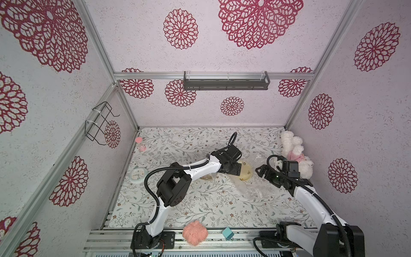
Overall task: Unpack dinner plates from bubble wrap
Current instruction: Unwrap the bubble wrap at the center of the board.
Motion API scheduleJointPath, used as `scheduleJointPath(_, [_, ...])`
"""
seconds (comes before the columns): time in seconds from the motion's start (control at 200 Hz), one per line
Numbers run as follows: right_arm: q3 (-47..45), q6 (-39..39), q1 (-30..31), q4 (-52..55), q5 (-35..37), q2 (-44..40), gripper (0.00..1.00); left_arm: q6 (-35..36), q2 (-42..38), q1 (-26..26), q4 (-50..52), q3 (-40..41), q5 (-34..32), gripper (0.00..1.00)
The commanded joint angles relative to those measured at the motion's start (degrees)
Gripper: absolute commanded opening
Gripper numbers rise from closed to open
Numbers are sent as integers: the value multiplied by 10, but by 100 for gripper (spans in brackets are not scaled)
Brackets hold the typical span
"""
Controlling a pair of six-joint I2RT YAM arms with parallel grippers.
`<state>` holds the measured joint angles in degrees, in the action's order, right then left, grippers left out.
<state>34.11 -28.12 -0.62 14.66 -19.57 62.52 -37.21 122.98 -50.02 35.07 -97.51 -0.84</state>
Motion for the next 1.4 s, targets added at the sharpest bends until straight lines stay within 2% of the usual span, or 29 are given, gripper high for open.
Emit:
scheduleJointPath(0.0, [-3, -8, -4, -9, -5, -7, 99, 13, 4, -6, 13, -13, -6, 81])
scheduleJointPath(0.385, [-1, -8, -4, -27, -15, 17, 99, 14, 10, -7, 9, -12, 1, 34])
scheduleJointPath(0.565, [-6, -5, -6, -29, -14, 16, 99, 11, -12, -7, 10, 15, -11, 9])
scheduleJointPath(0.671, [-11, -7, -6, -32, -16, 15, 99, 1, -36, -8, 9, 41, -30, 0])
scheduleJointPath(0.976, [-8, -10, -7, -44, -23, 31, 99, -38, -128, -8, 3, 124, -93, 0])
scheduleJointPath(1.396, [18, -22, -7, -76, -27, 87, 99, -50, -141, -9, 8, 132, -95, 0])
